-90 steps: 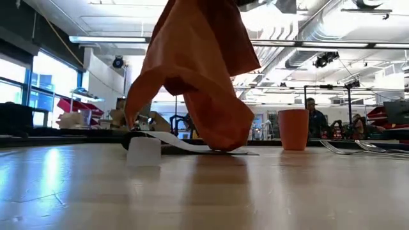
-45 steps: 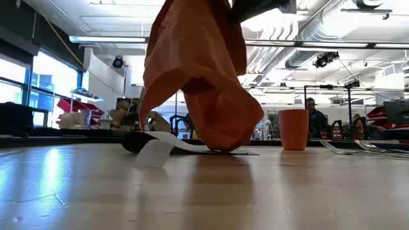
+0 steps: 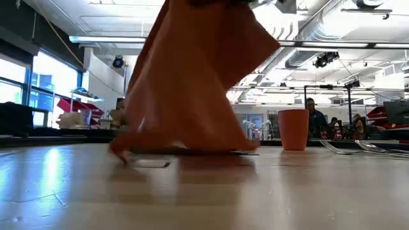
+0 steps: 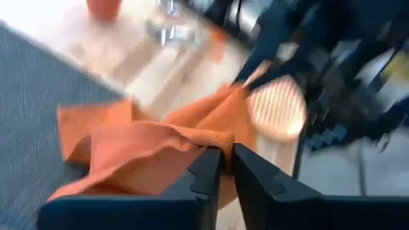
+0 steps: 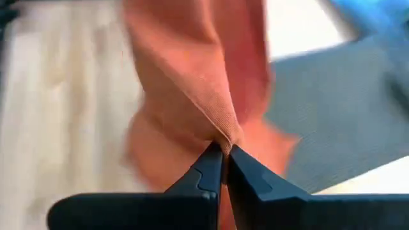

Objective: Set table place
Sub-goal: Move the orange napkin to the center of the table

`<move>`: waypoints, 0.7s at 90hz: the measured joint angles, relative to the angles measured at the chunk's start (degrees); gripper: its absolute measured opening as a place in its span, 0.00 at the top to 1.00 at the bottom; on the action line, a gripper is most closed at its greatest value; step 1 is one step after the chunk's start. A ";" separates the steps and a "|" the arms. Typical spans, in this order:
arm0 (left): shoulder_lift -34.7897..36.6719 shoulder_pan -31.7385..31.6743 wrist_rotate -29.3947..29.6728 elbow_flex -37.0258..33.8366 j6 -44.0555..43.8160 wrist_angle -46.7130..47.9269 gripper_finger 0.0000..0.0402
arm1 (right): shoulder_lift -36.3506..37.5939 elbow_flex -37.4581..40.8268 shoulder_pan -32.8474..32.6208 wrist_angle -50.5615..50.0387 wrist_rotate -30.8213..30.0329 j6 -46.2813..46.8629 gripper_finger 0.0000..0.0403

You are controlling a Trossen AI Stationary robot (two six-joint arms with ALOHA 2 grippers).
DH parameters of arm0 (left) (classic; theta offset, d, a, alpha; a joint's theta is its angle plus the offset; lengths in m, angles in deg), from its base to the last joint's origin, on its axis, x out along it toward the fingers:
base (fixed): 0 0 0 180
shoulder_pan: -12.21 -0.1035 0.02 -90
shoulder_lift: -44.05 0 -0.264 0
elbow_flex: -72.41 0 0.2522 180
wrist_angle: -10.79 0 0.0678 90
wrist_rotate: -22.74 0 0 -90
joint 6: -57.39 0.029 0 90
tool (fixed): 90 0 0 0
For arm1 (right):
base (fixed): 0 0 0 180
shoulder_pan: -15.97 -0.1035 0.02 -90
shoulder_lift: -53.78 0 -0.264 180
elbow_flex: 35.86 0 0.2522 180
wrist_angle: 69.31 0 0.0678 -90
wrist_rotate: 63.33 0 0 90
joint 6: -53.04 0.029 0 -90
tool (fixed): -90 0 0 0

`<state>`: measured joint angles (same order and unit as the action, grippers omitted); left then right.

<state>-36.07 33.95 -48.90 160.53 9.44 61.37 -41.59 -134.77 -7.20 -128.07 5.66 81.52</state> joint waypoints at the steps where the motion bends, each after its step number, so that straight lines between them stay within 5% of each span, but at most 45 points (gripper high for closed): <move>1: -0.17 0.10 -0.33 -0.17 -0.07 0.51 0.87 | -0.04 0.14 0.01 -0.30 0.68 0.37 1.00; 19: -2.98 2.44 -5.93 -1.88 -1.46 6.06 0.72 | -0.16 4.14 -0.59 -8.56 4.91 12.47 1.00; 41: -6.77 4.66 -6.02 -6.91 -7.56 4.83 0.68 | -0.16 6.92 -2.37 -13.85 10.12 19.37 1.00; 63: -11.93 5.95 -13.31 -16.66 -15.79 -14.33 0.68 | -0.01 6.92 -2.91 -13.55 10.37 20.60 1.00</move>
<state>-48.00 39.89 -62.20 143.87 -6.35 47.04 -41.60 -127.85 -10.11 -141.61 16.04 102.12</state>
